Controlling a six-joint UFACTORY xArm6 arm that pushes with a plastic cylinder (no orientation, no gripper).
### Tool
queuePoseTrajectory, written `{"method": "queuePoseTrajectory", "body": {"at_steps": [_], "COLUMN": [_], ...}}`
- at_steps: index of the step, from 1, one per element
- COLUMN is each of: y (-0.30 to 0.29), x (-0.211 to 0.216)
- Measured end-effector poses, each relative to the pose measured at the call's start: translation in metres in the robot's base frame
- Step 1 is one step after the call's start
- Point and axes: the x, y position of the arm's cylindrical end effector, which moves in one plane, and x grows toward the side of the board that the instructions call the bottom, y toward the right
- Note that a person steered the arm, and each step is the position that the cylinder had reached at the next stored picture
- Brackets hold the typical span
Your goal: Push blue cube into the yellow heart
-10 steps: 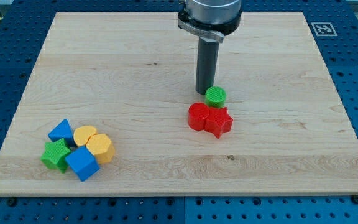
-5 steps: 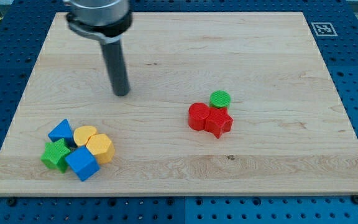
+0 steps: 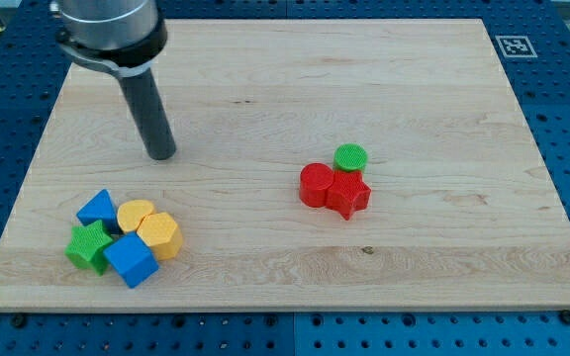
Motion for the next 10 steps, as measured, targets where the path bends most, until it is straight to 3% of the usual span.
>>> {"method": "queuePoseTrajectory", "body": {"at_steps": [5,10], "y": [0.07,0.104], "x": [0.06,0.168]}}
